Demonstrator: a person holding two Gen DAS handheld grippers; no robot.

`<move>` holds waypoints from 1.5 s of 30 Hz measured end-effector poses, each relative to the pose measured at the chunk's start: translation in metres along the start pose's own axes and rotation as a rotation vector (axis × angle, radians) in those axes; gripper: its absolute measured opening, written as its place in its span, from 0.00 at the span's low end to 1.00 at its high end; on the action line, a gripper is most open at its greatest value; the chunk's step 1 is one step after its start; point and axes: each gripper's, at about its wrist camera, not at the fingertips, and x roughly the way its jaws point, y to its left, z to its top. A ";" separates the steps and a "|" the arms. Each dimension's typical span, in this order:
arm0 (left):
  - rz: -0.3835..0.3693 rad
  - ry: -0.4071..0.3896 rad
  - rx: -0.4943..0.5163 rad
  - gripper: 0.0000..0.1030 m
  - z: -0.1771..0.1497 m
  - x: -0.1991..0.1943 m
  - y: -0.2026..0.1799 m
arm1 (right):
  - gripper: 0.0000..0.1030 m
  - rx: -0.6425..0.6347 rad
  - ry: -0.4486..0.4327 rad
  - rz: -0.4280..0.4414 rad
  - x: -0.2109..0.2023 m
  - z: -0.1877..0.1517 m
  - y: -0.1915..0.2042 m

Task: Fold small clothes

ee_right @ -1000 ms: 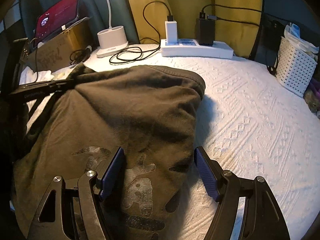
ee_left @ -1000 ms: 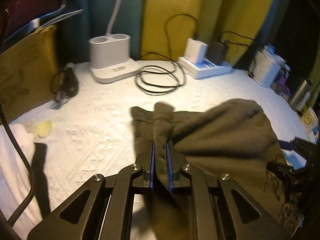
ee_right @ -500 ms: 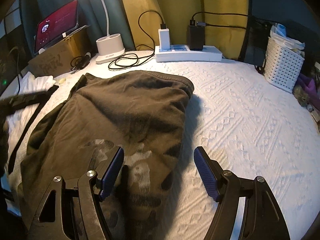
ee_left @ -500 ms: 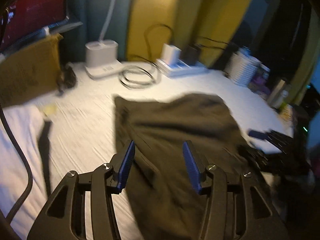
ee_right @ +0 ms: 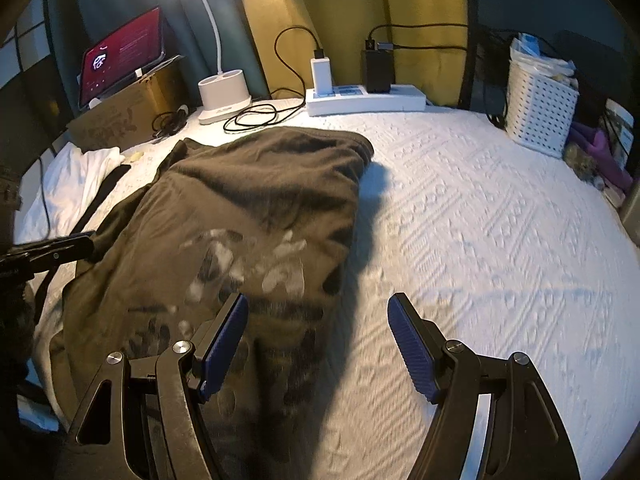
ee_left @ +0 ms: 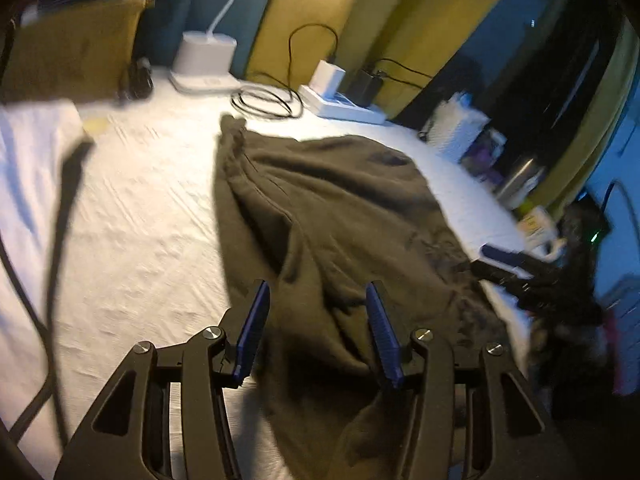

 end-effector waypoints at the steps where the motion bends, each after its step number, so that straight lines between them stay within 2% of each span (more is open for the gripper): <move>1: -0.025 0.013 -0.016 0.48 -0.001 0.004 0.001 | 0.72 0.004 0.001 -0.001 -0.002 -0.002 0.000; 2: -0.031 0.033 -0.015 0.47 -0.003 0.009 -0.002 | 0.72 0.006 0.001 -0.002 -0.003 -0.004 -0.001; 3: -0.020 0.043 0.001 0.40 -0.004 0.011 -0.006 | 0.72 0.007 0.001 -0.003 -0.004 -0.006 -0.001; 4: 0.005 0.060 0.030 0.30 -0.006 0.014 -0.012 | 0.72 0.010 0.002 -0.003 -0.005 -0.008 -0.001; 5: 0.019 0.079 0.048 0.13 -0.008 0.016 -0.016 | 0.72 0.012 0.002 -0.003 -0.006 -0.009 -0.001; 9: 0.092 0.101 0.094 0.04 -0.017 0.002 -0.025 | 0.72 0.014 0.004 0.003 -0.008 -0.015 0.002; 12: 0.183 0.090 0.071 0.04 -0.020 -0.014 -0.017 | 0.72 0.006 0.011 0.013 -0.007 -0.019 0.005; 13: 0.187 0.093 0.047 0.05 -0.021 -0.015 -0.012 | 0.72 0.000 0.016 0.018 -0.005 -0.021 0.007; 14: 0.191 0.105 0.001 0.11 -0.023 -0.016 -0.005 | 0.72 -0.005 0.021 0.019 -0.004 -0.022 0.009; 17: 0.129 0.101 -0.056 0.12 -0.027 -0.022 -0.002 | 0.72 -0.021 0.036 0.013 0.000 -0.027 0.013; 19: 0.093 0.086 -0.053 0.24 -0.029 -0.029 -0.008 | 0.72 -0.018 0.033 0.016 -0.003 -0.028 0.012; 20: 0.080 0.067 -0.038 0.41 -0.031 -0.036 -0.014 | 0.72 -0.016 0.030 0.014 -0.005 -0.029 0.011; 21: 0.081 0.054 -0.029 0.52 -0.032 -0.041 -0.018 | 0.72 -0.014 0.028 0.012 -0.007 -0.030 0.009; 24: 0.030 0.055 0.004 0.54 -0.039 -0.049 -0.030 | 0.72 -0.003 0.021 0.005 -0.013 -0.033 0.005; 30: 0.049 0.107 0.089 0.54 -0.058 -0.037 -0.051 | 0.72 -0.001 0.013 0.015 -0.029 -0.045 0.004; 33: 0.116 0.143 0.128 0.52 -0.068 -0.024 -0.058 | 0.72 -0.011 0.014 0.035 -0.036 -0.053 0.007; 34: 0.154 0.151 0.144 0.48 -0.071 -0.021 -0.060 | 0.72 -0.011 0.017 0.046 -0.039 -0.056 0.008; 36: 0.214 0.142 0.181 0.23 -0.074 -0.021 -0.064 | 0.72 -0.001 0.032 0.064 -0.040 -0.063 0.010; 38: 0.219 0.131 0.178 0.08 -0.075 -0.027 -0.067 | 0.70 0.004 0.047 0.083 -0.041 -0.071 0.012; 39: 0.228 0.121 0.185 0.06 -0.076 -0.030 -0.069 | 0.59 0.002 0.051 0.091 -0.041 -0.075 0.014; 40: 0.235 0.114 0.195 0.05 -0.077 -0.034 -0.072 | 0.52 -0.003 0.049 0.093 -0.043 -0.079 0.018; 41: 0.237 0.110 0.206 0.05 -0.079 -0.038 -0.076 | 0.49 -0.007 0.047 0.097 -0.045 -0.081 0.020; 42: 0.239 0.105 0.216 0.05 -0.081 -0.044 -0.079 | 0.39 -0.012 0.051 0.114 -0.046 -0.082 0.022; 43: 0.242 0.109 0.221 0.05 -0.083 -0.048 -0.081 | 0.35 -0.023 0.054 0.126 -0.047 -0.084 0.027; 45: 0.244 0.123 0.224 0.05 -0.089 -0.051 -0.081 | 0.35 -0.036 0.049 0.114 -0.047 -0.085 0.031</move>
